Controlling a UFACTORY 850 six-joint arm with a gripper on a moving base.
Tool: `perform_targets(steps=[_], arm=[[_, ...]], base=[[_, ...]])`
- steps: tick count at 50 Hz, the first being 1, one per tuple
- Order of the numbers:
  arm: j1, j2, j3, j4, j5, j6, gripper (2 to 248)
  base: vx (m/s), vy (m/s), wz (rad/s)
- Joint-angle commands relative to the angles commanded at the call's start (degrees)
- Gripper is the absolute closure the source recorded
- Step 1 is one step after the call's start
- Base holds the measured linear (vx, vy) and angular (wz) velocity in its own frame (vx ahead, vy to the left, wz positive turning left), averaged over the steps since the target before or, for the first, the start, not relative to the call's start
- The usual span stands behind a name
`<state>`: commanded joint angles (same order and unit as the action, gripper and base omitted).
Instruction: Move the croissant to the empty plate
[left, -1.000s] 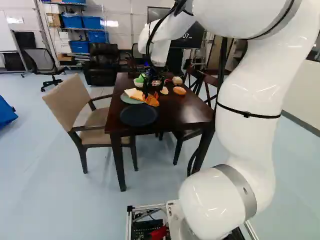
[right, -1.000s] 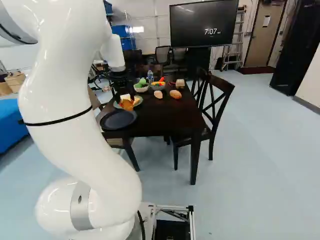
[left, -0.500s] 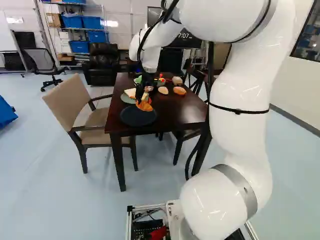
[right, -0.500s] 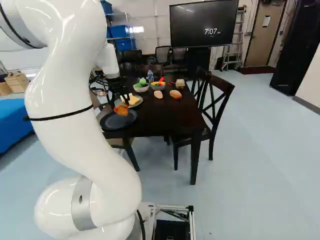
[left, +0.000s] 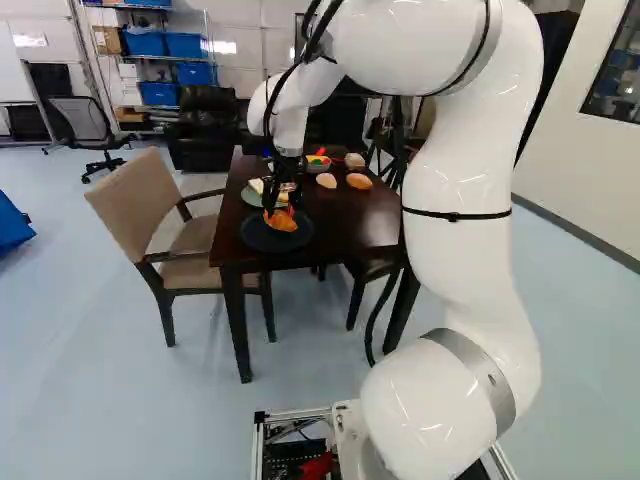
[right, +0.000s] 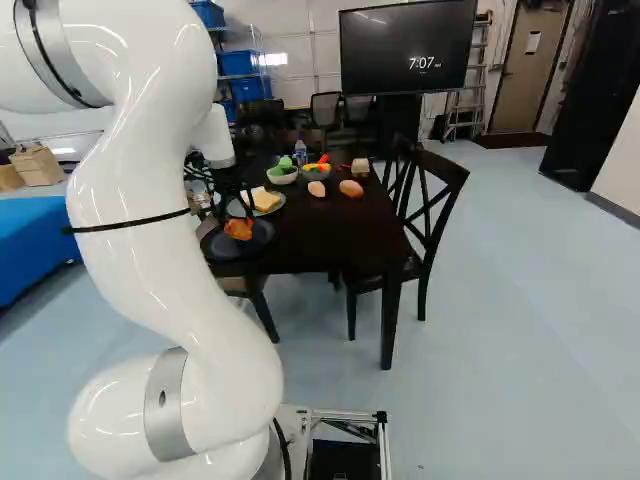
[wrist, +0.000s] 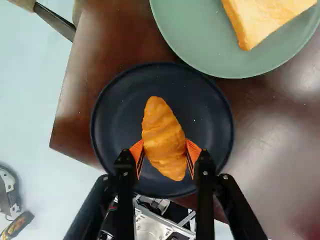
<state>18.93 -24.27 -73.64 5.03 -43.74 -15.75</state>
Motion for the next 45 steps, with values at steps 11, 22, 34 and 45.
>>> perform_targets(steps=[11, 22, 34, 45], arm=[[0.0, 0.0, 0.0, 0.0, 0.0, 0.0, 124], [0.0, 0.0, 0.0, 0.0, 0.0, 0.0, 87], [0.0, 0.0, 0.0, 0.0, 0.0, 0.0, 19], [0.0, 0.0, 0.0, 0.0, 0.0, 0.0, 3]], base=[[0.000, 0.000, 0.000], [0.000, 0.000, 0.000], [0.000, 0.000, 0.000], [0.000, 0.000, 0.000]])
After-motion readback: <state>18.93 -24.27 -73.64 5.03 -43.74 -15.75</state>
